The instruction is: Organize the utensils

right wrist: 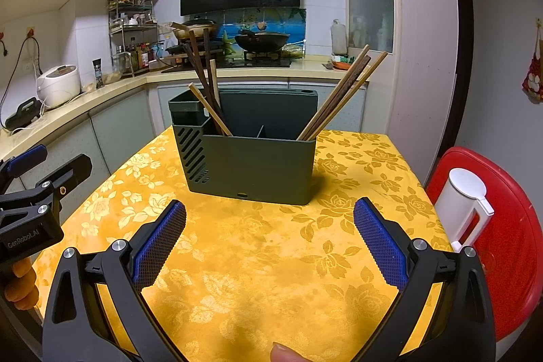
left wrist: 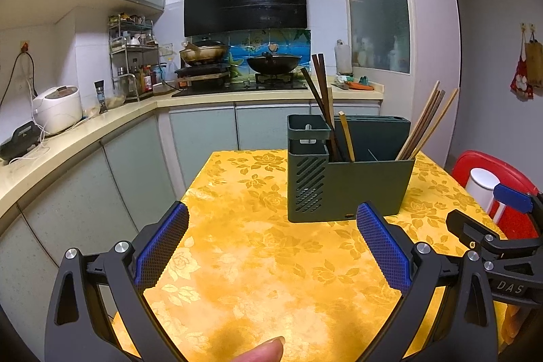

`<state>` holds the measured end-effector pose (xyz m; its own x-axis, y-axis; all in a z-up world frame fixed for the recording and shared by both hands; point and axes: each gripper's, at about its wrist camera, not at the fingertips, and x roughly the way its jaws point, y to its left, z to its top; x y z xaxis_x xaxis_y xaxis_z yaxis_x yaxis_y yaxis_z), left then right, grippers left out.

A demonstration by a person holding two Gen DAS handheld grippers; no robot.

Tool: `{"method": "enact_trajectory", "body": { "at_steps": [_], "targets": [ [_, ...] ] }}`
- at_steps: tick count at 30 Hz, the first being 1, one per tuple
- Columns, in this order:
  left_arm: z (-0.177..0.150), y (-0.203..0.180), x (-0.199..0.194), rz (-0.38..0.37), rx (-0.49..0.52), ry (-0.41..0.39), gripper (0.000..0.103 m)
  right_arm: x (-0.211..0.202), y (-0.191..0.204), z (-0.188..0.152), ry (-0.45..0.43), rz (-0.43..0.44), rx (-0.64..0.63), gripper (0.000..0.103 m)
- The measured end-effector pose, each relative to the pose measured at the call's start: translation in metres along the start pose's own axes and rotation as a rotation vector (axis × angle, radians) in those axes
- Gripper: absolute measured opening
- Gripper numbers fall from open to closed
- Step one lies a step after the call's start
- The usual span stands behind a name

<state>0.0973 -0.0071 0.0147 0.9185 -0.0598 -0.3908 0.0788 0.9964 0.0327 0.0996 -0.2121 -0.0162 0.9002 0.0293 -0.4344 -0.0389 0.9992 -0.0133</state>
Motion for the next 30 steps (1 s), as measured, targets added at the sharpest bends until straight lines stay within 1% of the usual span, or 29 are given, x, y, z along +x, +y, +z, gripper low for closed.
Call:
{"method": "enact_trajectory", "body": {
  "at_steps": [18,30],
  "targets": [
    [-0.0019,0.0011,0.0018,0.003,0.004,0.011,0.096,0.0001,-0.0001,0.0006,0.001,0.0,0.0,0.096],
    [-0.004,-0.0005,0.0026,-0.011,0.019,0.017,0.096,0.0,-0.0012,-0.0013,0.005,-0.003,0.002,0.096]
  ]
}}
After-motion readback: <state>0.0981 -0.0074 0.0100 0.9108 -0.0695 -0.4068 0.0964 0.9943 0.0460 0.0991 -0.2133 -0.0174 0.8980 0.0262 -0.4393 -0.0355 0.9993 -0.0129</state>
